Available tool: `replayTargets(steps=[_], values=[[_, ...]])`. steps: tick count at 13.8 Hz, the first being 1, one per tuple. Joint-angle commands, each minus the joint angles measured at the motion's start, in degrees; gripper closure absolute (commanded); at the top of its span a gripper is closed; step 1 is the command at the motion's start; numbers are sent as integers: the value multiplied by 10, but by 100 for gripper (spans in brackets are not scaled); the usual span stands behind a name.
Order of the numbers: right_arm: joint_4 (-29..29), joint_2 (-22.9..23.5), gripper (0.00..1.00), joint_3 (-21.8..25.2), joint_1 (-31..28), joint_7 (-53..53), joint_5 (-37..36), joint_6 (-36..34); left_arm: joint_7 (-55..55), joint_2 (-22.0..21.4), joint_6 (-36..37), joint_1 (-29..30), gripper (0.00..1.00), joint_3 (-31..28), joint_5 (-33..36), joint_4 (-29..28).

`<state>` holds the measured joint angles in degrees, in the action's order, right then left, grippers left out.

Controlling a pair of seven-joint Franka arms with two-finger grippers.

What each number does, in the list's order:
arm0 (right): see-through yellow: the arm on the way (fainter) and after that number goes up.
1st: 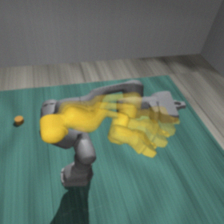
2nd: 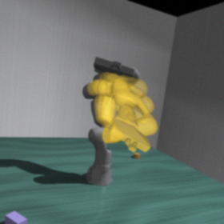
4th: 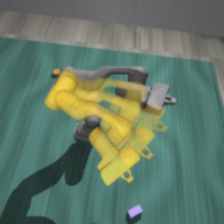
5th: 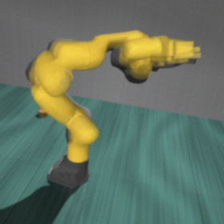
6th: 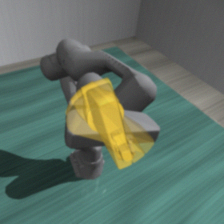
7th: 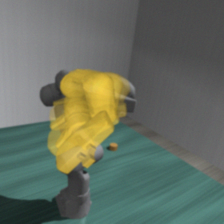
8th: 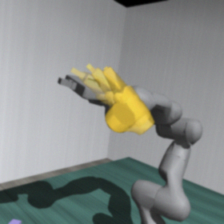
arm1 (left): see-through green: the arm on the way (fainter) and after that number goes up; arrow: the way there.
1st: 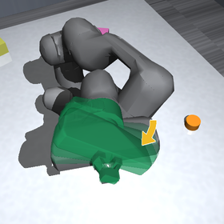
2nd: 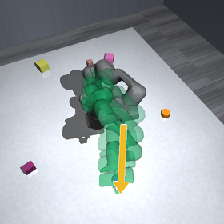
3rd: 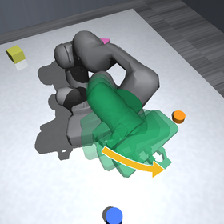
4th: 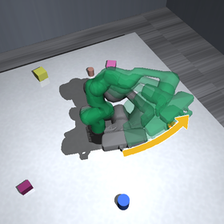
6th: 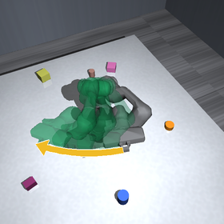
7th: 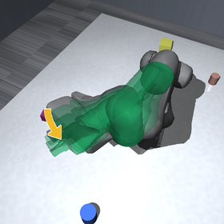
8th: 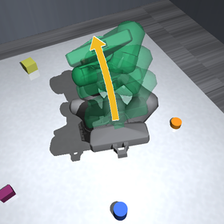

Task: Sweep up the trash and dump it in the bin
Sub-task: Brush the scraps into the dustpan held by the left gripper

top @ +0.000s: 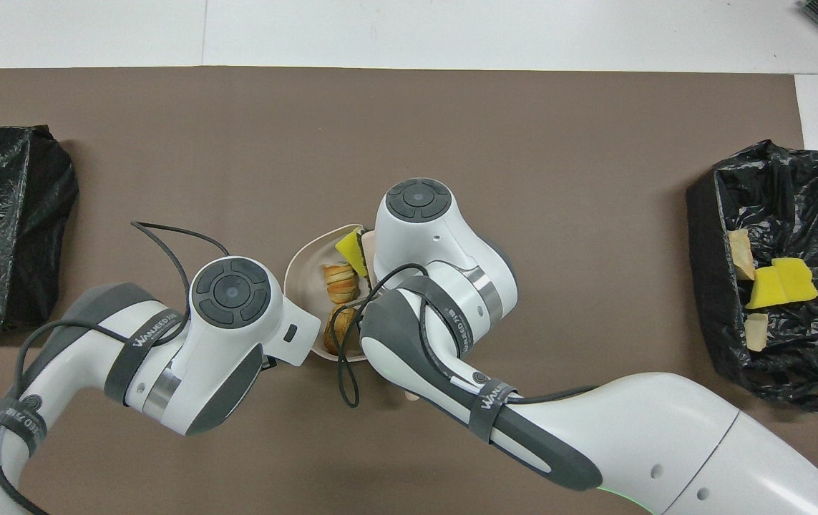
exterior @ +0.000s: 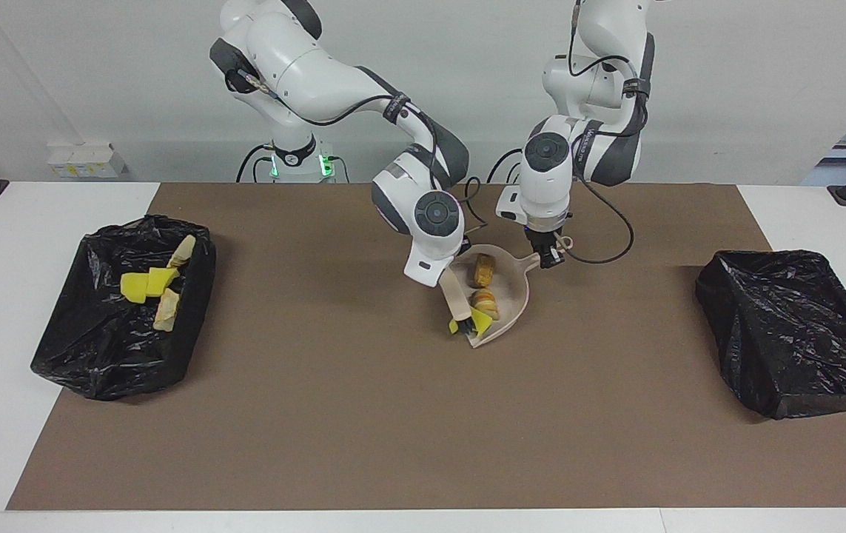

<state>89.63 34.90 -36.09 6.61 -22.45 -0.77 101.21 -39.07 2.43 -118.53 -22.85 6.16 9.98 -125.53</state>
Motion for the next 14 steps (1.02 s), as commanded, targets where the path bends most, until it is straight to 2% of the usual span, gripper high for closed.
replayTargets(steps=[1,7,10,14], values=[[9,-25,100,-10,-18,8,15,-46,-13,-8,6,-4,100,-1,-4,-4],[9,-62,100,-14,-21,10,43,-108,-105,-3,-21,3,100,-1,-4,-4],[9,-70,100,-13,-23,9,43,-115,-105,-4,-24,2,100,-1,-4,-6],[10,-109,100,-1,-38,10,43,-159,-97,-4,-23,1,100,-1,-4,-6]])
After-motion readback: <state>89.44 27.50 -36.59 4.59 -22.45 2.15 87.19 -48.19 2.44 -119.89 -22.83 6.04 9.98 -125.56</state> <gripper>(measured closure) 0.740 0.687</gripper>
